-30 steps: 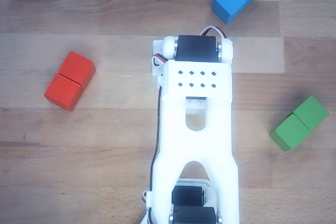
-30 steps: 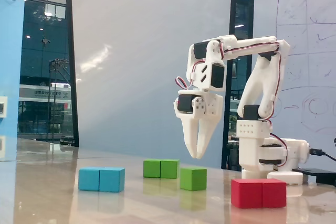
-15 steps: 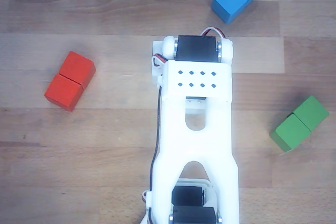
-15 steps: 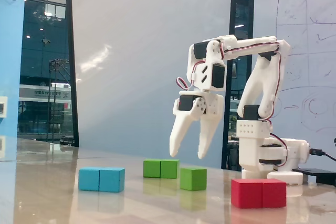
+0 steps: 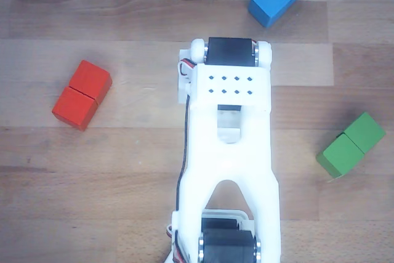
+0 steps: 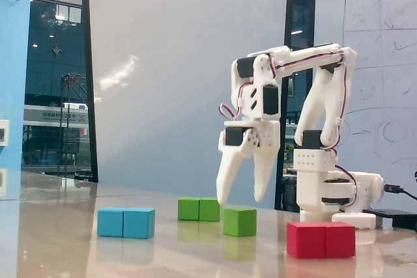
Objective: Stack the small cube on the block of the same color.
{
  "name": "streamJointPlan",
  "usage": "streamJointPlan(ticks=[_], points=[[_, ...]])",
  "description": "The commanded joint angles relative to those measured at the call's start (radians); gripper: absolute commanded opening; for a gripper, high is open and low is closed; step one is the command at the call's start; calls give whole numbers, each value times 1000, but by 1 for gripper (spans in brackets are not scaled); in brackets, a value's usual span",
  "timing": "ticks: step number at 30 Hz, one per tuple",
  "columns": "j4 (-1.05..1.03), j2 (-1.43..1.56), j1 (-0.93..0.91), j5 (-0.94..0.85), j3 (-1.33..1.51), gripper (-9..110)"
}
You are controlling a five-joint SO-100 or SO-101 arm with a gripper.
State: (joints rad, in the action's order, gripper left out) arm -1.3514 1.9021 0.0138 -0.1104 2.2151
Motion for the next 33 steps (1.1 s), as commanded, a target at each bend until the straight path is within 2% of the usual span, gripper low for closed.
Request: streamJointPlan(ticks=[1,17,24,33], points=[[25,-18,-6,-3,-20,32],[49,-118,-6,8,-35,32],[147,-149,-8,-2,-34,32],[158,-152,-8,-3,-20,32]])
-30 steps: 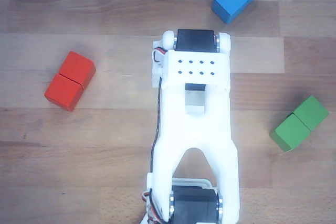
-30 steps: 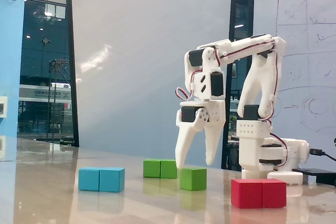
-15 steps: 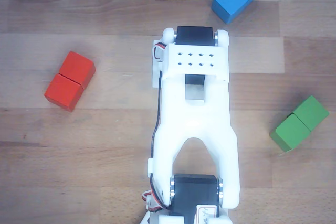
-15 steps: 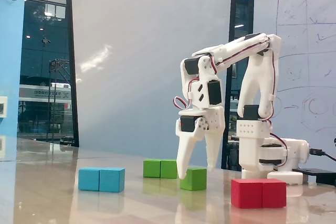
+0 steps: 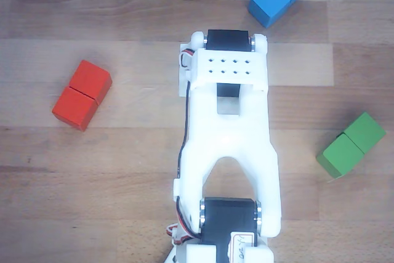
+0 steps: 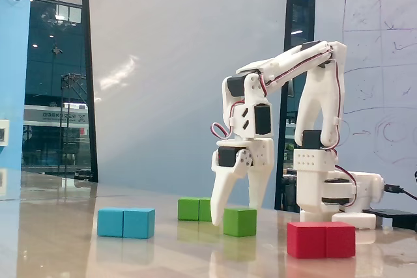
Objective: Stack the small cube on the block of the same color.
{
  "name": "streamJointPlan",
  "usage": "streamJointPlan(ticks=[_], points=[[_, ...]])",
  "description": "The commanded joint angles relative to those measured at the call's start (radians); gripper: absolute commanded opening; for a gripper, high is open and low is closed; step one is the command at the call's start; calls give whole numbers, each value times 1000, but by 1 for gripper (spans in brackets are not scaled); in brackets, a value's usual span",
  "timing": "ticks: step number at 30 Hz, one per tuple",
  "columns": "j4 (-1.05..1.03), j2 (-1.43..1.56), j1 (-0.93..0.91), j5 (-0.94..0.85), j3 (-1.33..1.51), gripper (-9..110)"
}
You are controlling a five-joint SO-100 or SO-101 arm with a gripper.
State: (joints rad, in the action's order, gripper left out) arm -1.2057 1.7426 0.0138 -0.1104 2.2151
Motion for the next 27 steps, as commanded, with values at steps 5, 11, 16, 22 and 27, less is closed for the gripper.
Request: streamJointPlan(ticks=[5,11,16,22,27], points=[[12,-12,-8,-3,-20,29],[28,-17,-8,-3,-20,14],[29,-17,-8,-3,-21,4],[29,-17,-8,3,-34,2],[29,-2,-9,-3,-38,2]])
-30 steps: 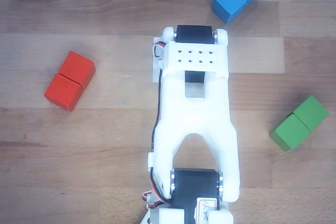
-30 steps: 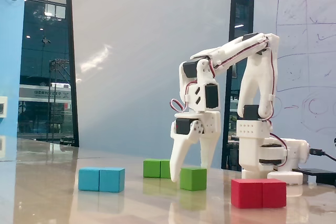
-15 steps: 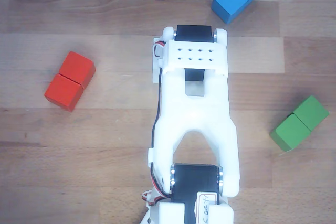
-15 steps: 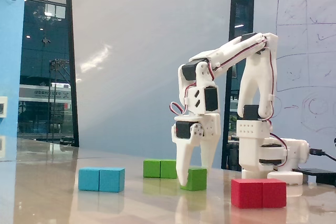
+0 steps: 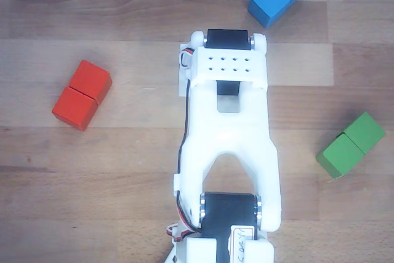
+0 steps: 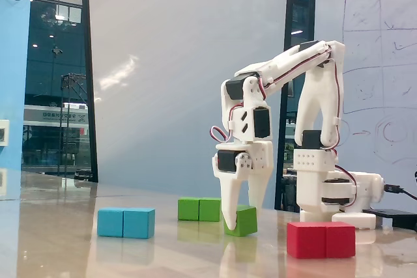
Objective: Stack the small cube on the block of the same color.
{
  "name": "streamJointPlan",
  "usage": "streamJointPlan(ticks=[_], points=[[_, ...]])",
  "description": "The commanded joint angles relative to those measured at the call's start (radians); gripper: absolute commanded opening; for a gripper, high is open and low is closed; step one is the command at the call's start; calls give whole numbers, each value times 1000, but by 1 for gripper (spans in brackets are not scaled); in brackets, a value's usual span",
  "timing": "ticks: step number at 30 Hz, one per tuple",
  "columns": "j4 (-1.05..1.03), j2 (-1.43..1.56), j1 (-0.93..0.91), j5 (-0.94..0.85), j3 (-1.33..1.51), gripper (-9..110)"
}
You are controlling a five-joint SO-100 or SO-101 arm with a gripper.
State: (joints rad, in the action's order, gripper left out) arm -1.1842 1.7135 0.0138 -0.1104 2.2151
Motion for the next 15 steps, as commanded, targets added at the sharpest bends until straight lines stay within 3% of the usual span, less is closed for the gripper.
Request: streamJointPlan(ticks=[1,15], points=[[2,28,-9,-3,-48,2],[-11,29,-242,-8,-402,2]])
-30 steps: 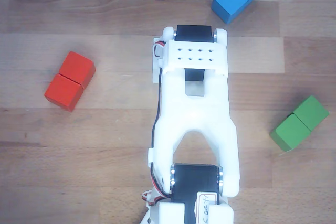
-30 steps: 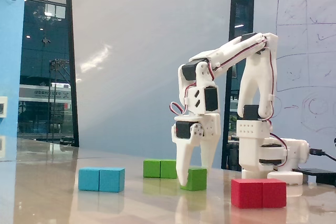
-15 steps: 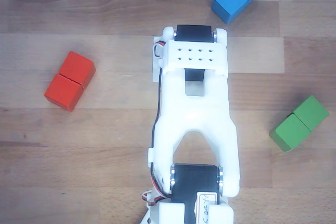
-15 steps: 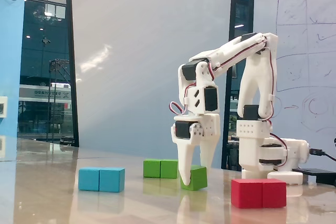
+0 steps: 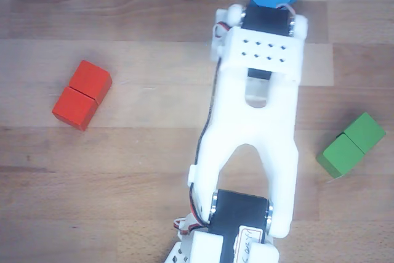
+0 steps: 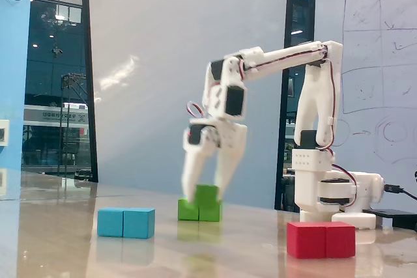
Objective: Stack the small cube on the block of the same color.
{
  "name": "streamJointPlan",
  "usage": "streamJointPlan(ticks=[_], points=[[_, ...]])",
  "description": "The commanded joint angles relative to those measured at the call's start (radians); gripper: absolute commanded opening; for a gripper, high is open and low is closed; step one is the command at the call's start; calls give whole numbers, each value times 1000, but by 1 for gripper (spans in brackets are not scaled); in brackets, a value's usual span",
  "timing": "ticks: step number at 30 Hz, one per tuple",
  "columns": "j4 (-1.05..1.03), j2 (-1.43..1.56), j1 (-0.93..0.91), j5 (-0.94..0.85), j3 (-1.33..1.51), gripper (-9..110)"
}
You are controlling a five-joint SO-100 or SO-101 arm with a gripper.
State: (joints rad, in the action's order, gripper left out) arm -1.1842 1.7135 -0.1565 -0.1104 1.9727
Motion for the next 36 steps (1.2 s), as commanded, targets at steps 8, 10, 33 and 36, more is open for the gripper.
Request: streamJointPlan(ticks=[8,10,33,36], points=[[-86,31,-215,-83,-256,2],[-132,31,-253,-120,-278,2],[-209,9,-643,-310,-296,2],[-209,11,-649,-310,-255,2]])
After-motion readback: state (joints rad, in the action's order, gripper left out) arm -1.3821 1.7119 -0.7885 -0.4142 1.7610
